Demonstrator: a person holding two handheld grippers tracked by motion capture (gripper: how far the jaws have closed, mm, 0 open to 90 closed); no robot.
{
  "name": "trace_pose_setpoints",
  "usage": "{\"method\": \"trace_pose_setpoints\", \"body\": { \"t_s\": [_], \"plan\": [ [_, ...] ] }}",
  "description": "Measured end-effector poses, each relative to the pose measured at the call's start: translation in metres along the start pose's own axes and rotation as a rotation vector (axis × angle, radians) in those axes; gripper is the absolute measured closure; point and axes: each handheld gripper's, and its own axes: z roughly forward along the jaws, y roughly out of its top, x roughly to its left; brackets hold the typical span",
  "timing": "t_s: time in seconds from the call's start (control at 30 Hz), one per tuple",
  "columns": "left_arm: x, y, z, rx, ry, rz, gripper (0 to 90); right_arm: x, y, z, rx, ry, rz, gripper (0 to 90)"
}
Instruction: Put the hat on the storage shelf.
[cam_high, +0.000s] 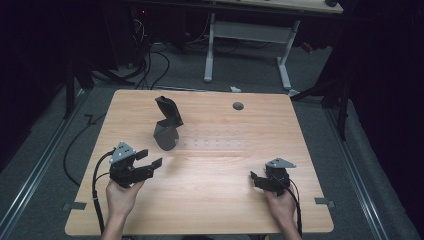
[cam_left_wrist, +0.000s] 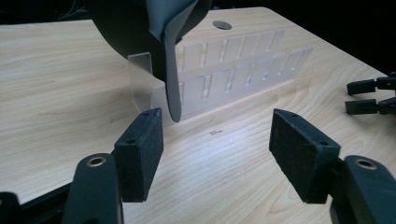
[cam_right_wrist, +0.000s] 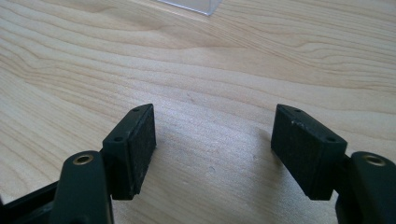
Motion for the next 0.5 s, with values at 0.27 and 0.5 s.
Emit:
{"method": "trace_pose_setpoints", "body": {
  "t_s": [0.27, 0.5],
  "plan": [
    [-0.001, -0.015, 0.001, 0.03, 0.001, -0.008, 35.3, 0.0, 0.0, 0.0, -0.001, -0.001, 0.0, 31.0],
    [0.0, -0.03, 0.005, 0.065, 0.004, -0.007, 34.9, 0.0, 0.0, 0.0, -0.001, 0.0, 0.0, 31.0]
  ]
}}
